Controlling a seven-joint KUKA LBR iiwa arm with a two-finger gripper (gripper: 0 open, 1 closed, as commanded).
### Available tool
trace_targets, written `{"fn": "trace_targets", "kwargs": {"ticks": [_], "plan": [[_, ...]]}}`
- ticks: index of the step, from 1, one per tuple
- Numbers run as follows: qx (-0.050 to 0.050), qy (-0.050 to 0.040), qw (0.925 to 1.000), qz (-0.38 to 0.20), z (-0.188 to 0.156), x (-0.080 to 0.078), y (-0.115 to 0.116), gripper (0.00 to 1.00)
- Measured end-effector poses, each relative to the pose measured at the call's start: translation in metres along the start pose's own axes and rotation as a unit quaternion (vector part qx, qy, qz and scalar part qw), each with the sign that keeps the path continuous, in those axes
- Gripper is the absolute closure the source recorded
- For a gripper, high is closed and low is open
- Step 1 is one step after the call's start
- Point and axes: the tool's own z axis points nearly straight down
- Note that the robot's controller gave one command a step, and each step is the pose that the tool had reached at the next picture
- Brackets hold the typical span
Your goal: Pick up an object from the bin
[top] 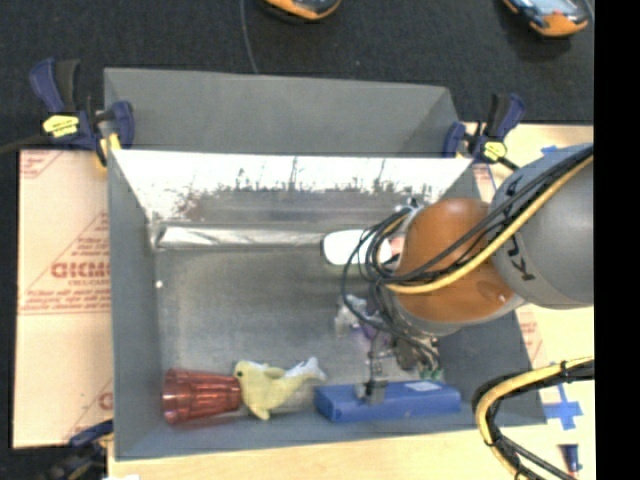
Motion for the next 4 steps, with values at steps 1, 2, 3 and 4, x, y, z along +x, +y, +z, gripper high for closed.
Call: {"fn": "trace_targets", "kwargs": {"ticks": [1,2,3,4], "plan": [[0.0,-0.0018,0.9994,0.036,0.01,-0.027,-0.076,0.0],[-0.002,-0.0024,1.0,0.002,0.002,0.006,0.032,1.0],[-0.002,-0.01,0.9999,0.003,-0.001,0.002,0.032,0.0],[-0.001,-0.0105,0.9999,0.003,-0.001,0.002,0.033,0.0]]}}
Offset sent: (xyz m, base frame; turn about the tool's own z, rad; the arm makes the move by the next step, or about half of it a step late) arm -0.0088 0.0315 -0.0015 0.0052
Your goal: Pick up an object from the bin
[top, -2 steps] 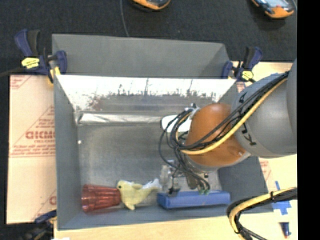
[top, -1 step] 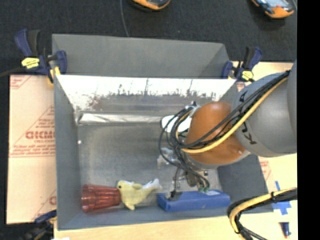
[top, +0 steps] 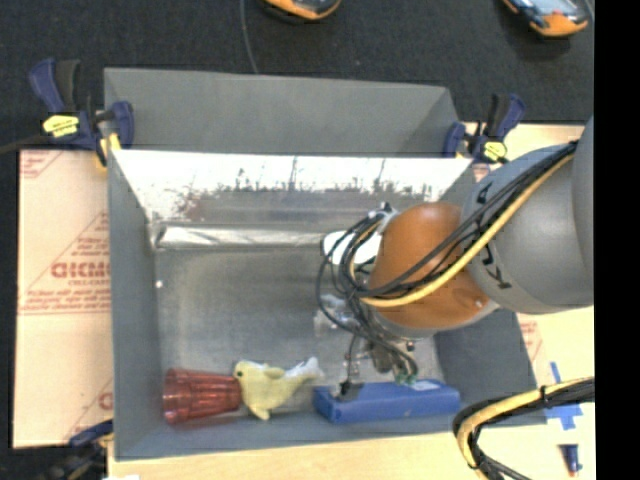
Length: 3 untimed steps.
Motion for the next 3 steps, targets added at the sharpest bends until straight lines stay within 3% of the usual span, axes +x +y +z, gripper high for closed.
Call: {"fn": "trace_targets", "kwargs": {"ticks": [1,2,3], "plan": [[-0.002,-0.0027,0.9998,-0.019,-0.019,-0.015,0.074,0.0],[0.001,-0.0013,0.9998,-0.019,0.006,-0.038,0.074,0.0],[0.0,-0.004,0.9995,-0.032,0.032,-0.022,0.074,0.0]]}}
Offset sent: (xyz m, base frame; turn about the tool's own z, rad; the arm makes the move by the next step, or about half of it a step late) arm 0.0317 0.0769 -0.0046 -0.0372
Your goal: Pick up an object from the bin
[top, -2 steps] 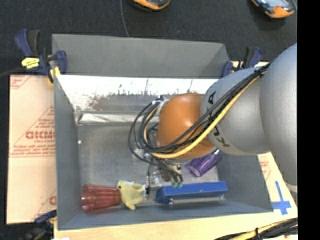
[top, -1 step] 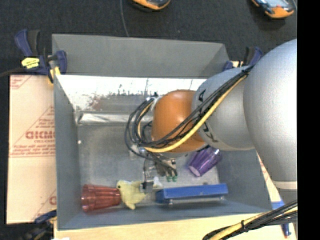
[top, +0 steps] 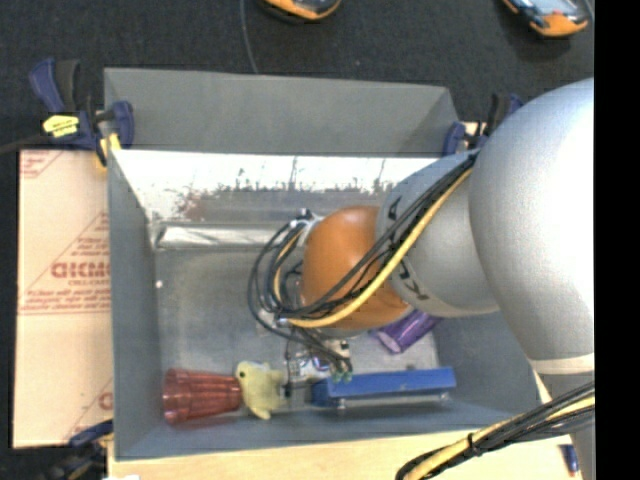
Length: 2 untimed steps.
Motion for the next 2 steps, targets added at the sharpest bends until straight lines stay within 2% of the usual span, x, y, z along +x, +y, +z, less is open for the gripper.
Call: {"fn": "trace_targets", "kwargs": {"ticks": [1,2], "plan": [[0.001,0.0001,0.9999,0.011,0.014,0.014,0.004,0.0],[0.0,0.0017,0.9993,0.038,0.014,0.017,-0.038,0.0]]}}
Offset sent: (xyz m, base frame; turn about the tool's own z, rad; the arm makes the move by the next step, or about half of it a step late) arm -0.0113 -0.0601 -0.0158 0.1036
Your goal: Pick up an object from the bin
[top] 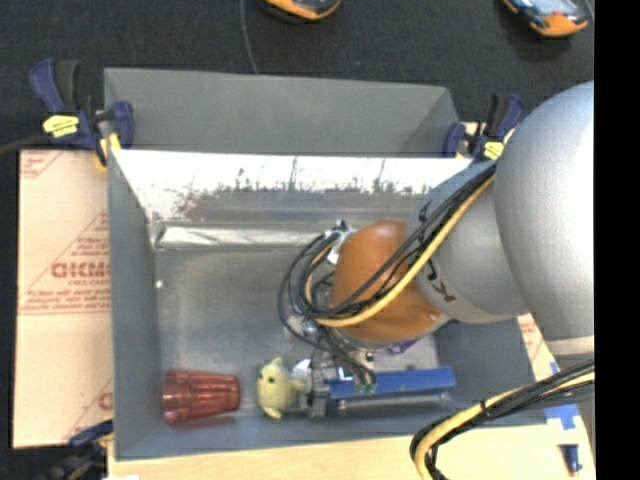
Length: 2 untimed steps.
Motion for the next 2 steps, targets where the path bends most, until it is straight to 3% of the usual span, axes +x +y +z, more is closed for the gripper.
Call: {"fn": "trace_targets", "kwargs": {"ticks": [1,2], "plan": [[0.001,-0.0026,0.9997,-0.023,0.001,-0.001,0.039,0.0],[0.001,-0.0012,1.0,0.003,0.0,0.007,-0.02,0.0]]}}
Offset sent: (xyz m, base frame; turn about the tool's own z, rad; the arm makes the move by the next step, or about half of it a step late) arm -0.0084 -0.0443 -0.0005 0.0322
